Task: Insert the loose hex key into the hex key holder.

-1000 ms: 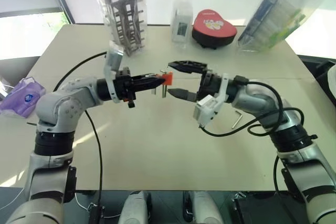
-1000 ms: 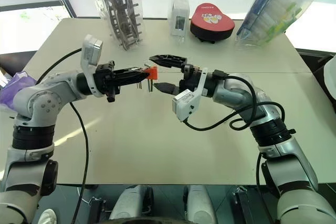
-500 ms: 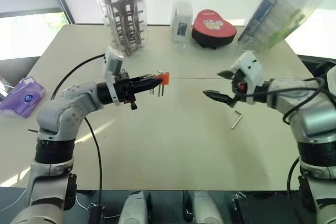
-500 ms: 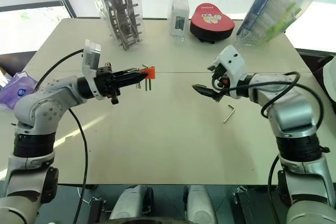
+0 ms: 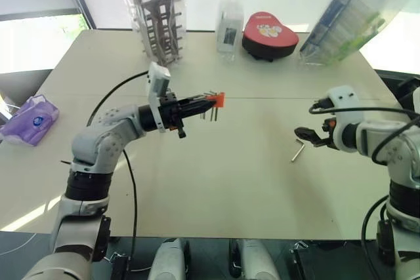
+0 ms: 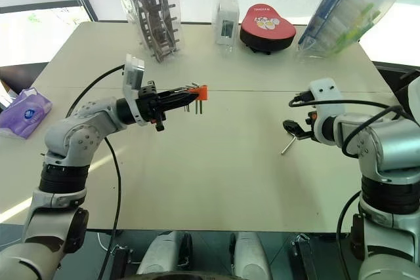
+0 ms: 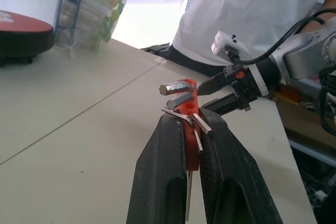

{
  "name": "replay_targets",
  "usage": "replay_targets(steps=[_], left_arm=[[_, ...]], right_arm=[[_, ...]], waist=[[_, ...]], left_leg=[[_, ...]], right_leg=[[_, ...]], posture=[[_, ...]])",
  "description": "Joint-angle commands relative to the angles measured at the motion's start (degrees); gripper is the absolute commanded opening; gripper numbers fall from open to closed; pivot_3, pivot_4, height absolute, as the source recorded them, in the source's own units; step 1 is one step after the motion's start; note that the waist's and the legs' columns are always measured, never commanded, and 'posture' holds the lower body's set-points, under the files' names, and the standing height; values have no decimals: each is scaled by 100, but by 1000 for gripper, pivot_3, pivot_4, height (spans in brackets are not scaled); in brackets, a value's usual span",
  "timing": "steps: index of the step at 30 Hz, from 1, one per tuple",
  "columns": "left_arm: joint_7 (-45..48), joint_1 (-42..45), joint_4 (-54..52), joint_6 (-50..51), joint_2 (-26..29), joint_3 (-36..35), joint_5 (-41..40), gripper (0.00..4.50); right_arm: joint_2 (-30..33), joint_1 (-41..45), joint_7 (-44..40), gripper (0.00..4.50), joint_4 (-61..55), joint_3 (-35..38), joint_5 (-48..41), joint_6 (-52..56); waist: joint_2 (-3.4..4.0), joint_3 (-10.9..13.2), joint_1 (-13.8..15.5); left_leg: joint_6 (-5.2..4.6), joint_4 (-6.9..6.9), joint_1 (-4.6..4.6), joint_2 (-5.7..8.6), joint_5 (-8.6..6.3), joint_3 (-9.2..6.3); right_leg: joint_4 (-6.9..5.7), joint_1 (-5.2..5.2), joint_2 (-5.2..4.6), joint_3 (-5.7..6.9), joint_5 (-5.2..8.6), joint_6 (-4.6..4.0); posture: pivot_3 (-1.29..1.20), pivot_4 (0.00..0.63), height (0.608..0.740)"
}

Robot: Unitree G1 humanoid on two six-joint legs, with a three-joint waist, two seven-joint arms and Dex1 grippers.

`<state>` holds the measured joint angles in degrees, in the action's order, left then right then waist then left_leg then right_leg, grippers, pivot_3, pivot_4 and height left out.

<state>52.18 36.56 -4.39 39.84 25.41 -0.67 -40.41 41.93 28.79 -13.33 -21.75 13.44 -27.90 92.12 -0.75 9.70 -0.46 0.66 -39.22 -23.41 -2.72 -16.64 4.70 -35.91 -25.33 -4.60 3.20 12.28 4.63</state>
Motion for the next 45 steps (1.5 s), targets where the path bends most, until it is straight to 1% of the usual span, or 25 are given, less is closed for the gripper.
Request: replay_targets(steps=[1, 11, 17, 20, 21, 22, 27, 31, 34, 36, 38, 40, 42, 45], left_arm=[[96, 227, -13, -150, -73, 62, 63, 0], [258, 324, 159, -265, -183, 160, 230, 0], [230, 276, 96, -294, -198, 154, 310, 0], [202, 254, 90, -313, -171, 111, 347, 0], [185, 242, 78, -322, -169, 104, 367, 0], [173, 234, 69, -328, -169, 101, 381, 0], [84, 178, -6, -344, -167, 74, 390, 0], [55, 140, -39, -344, -153, 60, 382, 0], [43, 130, -44, -354, -152, 69, 387, 0], [14, 160, -29, -356, -183, 88, 395, 0], [-22, 212, 11, -368, -237, 117, 406, 0], [-36, 280, 81, -390, -282, 134, 419, 0], [-18, 336, 147, -399, -298, 118, 423, 0], [-83, 530, 303, -396, -407, 104, 463, 0]], right_arm=[[78, -94, 580, 4466, -77, 222, -438, 38], [-326, 31, 2528, 4466, 455, 226, -1988, 38], [-321, 21, 3380, 4466, 770, 156, -2696, 38], [-271, 72, 3662, 3647, 973, 47, -2963, 38], [-240, 86, 3729, 3214, 1023, -1, -3043, 38], [-215, 97, 3796, 2746, 1062, -32, -3125, 38], [-194, 222, 4030, 70, 1226, -346, -3425, 38], [-240, 351, 4133, 19, 1275, -432, -3526, 38], [-530, 515, 3923, 19, 911, -149, -3114, 25], [-531, 519, 3680, 19, 572, -154, -2866, -385], [-440, 401, 3114, 19, 45, -365, -2280, -1636], [-691, 261, 2351, 19, -227, -289, -1994, -2831], [-922, 205, 1929, 19, -298, -272, -1778, -3525], [-1362, 133, 902, 19, -578, -370, -1434, -5080]], waist=[[0, 0, -7], [0, 0, -14], [-1, 0, -13], [-1, 0, -14], [0, 0, -15], [0, 0, -16], [0, 0, -13], [-1, 0, -18], [0, 0, -30], [0, 0, -22], [0, 0, -13], [0, 0, -8], [-1, 0, -14], [-1, 0, -4]], left_leg=[[0, 0, 0, 0, 0, 0], [-1, 2, -1, -1, -1, -2], [-3, 2, -2, -1, -1, -4], [-3, 2, -2, -1, -2, -4], [-3, 2, -2, -1, -2, -4], [-3, 2, -2, -1, -2, -5], [-4, 2, -3, -1, -2, -11], [-5, 2, -3, -1, -3, -13], [-6, 4, -3, -2, -3, -13], [-6, 5, -3, -3, -3, -15], [-6, 6, -4, -3, -3, -16], [-7, 6, -9, -1, -4, -16], [-11, 7, -10, -2, -6, -16], [-12, 7, -10, -2, -7, -15]], right_leg=[[0, 0, 0, 0, 0, 0], [1, -1, 2, -1, 0, 0], [4, 0, 2, -1, 0, 0], [4, 0, 2, -1, 0, 0], [4, 0, 2, -1, 0, 0], [4, 0, 2, -1, 0, 1], [6, 0, 2, -1, 0, 1], [8, 0, 2, -1, 0, 1], [8, -1, 4, -1, 0, 1], [8, -2, 5, -1, 0, 1], [10, -3, 5, -1, 0, 2], [18, -3, 4, -1, 0, 3], [31, 1, 6, -1, -1, 5], [36, 4, 7, -1, -1, 5]], posture=[[0, 150, 740], [0, 150, 740], [0, 150, 740], [0, 150, 740], [0, 150, 740], [0, 150, 740], [0, 150, 740], [0, 150, 740], [0, 150, 740], [0, 150, 740], [0, 150, 740], [0, 150, 740], [0, 150, 740], [0, 150, 740]])
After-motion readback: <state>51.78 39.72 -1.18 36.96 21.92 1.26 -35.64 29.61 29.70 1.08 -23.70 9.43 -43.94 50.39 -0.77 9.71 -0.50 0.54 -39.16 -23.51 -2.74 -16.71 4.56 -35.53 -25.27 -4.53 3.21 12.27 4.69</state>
